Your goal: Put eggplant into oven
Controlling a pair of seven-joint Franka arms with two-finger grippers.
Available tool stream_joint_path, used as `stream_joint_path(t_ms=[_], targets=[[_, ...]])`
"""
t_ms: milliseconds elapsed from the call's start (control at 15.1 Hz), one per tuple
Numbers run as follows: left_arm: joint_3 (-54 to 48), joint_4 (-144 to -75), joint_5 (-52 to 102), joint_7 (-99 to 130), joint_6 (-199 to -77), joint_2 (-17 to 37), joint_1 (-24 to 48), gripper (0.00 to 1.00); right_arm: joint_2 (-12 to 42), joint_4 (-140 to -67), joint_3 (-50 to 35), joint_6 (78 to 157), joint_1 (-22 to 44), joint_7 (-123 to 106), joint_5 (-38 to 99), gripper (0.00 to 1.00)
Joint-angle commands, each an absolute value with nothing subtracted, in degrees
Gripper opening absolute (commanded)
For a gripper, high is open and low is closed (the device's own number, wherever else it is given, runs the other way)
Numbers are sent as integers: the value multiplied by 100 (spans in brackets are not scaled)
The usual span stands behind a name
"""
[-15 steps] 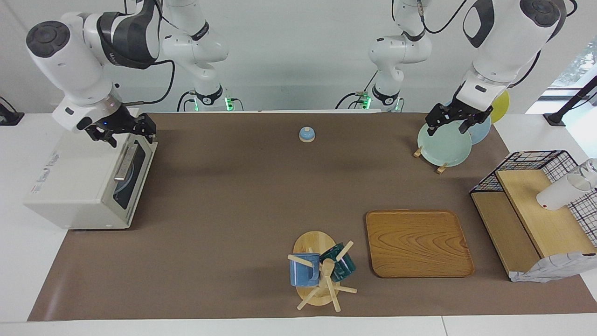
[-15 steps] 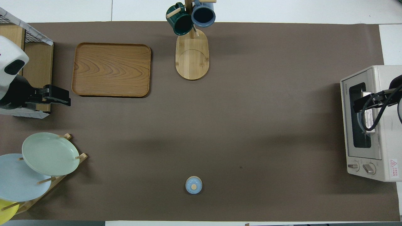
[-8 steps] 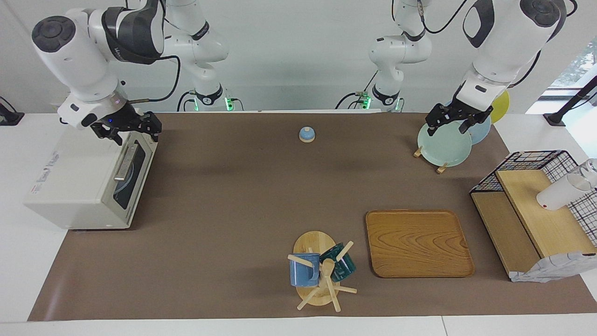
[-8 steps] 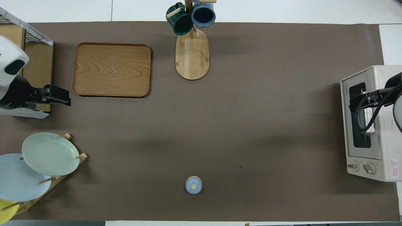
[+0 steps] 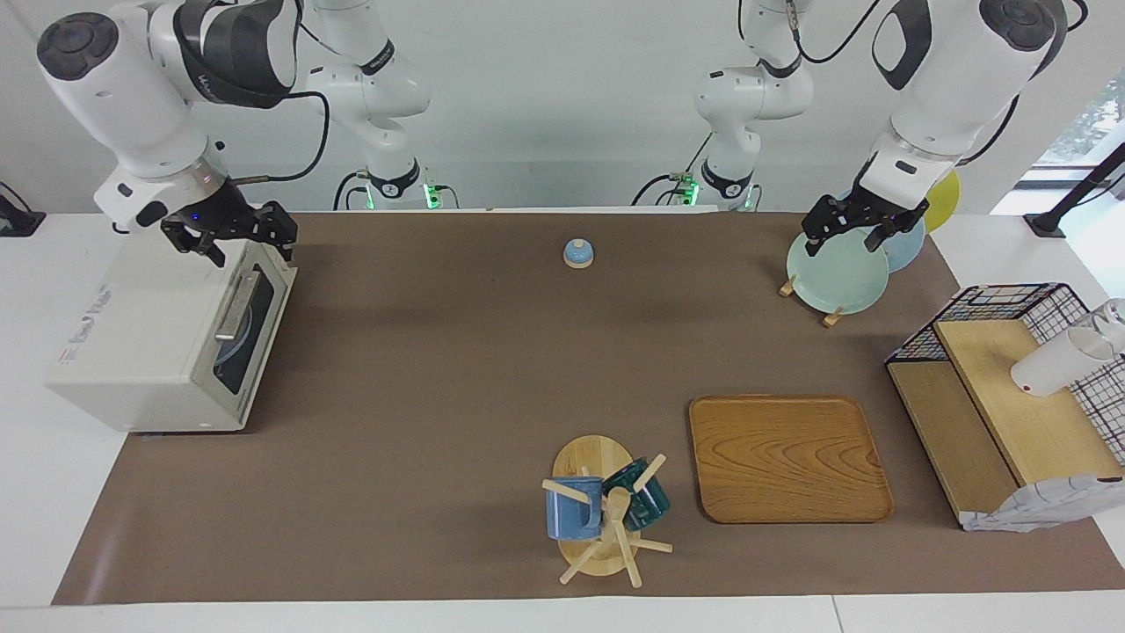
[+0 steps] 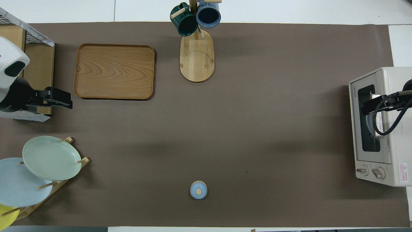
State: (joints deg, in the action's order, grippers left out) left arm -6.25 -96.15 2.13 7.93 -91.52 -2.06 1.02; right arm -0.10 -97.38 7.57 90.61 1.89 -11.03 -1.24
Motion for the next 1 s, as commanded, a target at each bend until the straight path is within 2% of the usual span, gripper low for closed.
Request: stream_joint_path(t_ms=[0,930], targets=[[-686,-9536,105,844,-9070,-185,35,100,-70,-9738,756,9062,167,-1028,-44,100],[-686,-9536,105,844,-9070,-185,35,100,-167,-9562,809,8877,202,-1037,-26,100]])
